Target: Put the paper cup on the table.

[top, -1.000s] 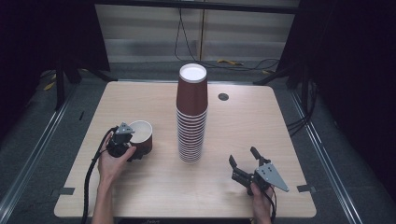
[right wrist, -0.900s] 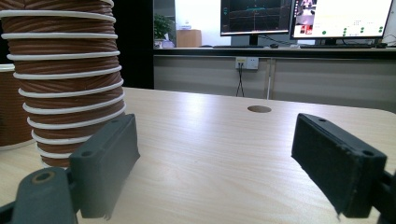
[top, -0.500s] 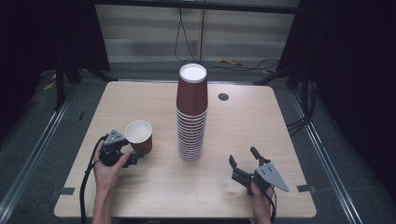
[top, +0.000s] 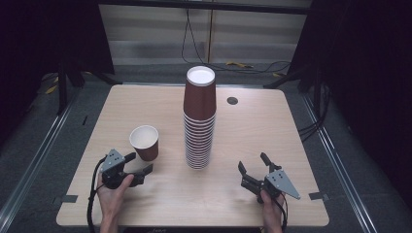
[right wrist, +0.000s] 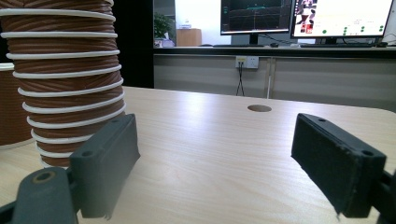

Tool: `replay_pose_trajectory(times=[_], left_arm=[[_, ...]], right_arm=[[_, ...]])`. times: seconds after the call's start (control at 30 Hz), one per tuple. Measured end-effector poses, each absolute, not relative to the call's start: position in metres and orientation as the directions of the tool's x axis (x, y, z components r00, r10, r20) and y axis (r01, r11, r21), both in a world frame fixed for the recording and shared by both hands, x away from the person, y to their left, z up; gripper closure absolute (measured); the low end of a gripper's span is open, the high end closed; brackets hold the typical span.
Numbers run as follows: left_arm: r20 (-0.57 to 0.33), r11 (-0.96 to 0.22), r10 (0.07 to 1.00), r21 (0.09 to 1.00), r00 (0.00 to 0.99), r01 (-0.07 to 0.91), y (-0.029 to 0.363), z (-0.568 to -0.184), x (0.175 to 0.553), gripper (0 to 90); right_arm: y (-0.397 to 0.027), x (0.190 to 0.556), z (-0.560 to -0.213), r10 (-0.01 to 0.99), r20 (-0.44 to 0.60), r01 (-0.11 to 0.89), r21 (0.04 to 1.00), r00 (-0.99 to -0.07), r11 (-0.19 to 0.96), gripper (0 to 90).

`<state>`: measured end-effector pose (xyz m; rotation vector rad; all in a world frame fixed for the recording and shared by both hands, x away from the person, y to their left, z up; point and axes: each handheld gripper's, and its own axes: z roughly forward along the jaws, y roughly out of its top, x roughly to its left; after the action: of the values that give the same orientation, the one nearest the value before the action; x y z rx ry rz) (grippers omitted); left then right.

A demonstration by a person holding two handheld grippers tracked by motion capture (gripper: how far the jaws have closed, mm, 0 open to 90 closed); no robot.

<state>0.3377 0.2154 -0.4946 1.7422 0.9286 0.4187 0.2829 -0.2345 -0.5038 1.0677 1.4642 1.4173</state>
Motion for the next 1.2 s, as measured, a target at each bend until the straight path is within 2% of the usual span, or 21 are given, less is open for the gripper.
replay_pose_trajectory(times=[0.13, 0.27, 0.37, 0.43, 0.5, 0.63, 0.77, 0.87, 1.03, 1.2], left_arm=[[-0.117, -0.147, 0.752, 0.929, 0.649, 0.338, 0.211, -0.487, 0.329, 15.6], [-0.135, -0.100, 0.716, 0.951, 0.685, 0.291, 0.205, -0.489, 0.317, 15.5], [-0.121, -0.088, 0.722, 0.961, 0.681, 0.264, 0.195, -0.491, 0.313, 15.4], [-0.149, -0.052, 0.704, 0.964, 0.694, 0.259, 0.187, -0.494, 0.312, 15.4], [-0.080, -0.112, 0.727, 0.966, 0.682, 0.232, 0.176, -0.495, 0.308, 15.4], [-0.014, -0.153, 0.737, 0.970, 0.676, 0.187, 0.157, -0.498, 0.304, 15.5], [0.006, -0.161, 0.737, 0.973, 0.676, 0.167, 0.148, -0.499, 0.300, 15.5], [0.029, -0.164, 0.770, 0.974, 0.638, 0.154, 0.146, -0.501, 0.298, 15.4], [0.004, -0.142, 0.770, 0.976, 0.639, 0.165, 0.144, -0.505, 0.300, 15.5], [0.032, -0.157, 0.767, 0.978, 0.641, 0.138, 0.144, -0.508, 0.298, 15.5]], right_arm=[[-0.235, 0.283, -0.504, 0.952, 0.003, 0.033, 0.999, -0.308, 0.008, 14.4], [-0.235, 0.283, -0.504, 0.952, 0.003, 0.033, 0.999, -0.307, 0.008, 14.4], [-0.234, 0.282, -0.504, 0.952, 0.002, 0.034, 0.999, -0.306, 0.009, 14.4], [-0.235, 0.283, -0.504, 0.952, 0.003, 0.035, 0.999, -0.306, 0.008, 14.4], [-0.235, 0.283, -0.504, 0.952, 0.002, 0.034, 0.999, -0.306, 0.009, 14.4], [-0.235, 0.283, -0.504, 0.951, 0.002, 0.031, 0.999, -0.308, 0.007, 14.3], [-0.235, 0.282, -0.504, 0.952, 0.004, 0.032, 0.999, -0.307, 0.006, 14.3], [-0.235, 0.283, -0.504, 0.953, 0.002, 0.035, 0.999, -0.304, 0.009, 14.3], [-0.235, 0.283, -0.504, 0.953, 0.002, 0.035, 0.999, -0.303, 0.009, 14.3], [-0.235, 0.283, -0.504, 0.953, 0.004, 0.039, 0.999, -0.303, 0.008, 14.3]])
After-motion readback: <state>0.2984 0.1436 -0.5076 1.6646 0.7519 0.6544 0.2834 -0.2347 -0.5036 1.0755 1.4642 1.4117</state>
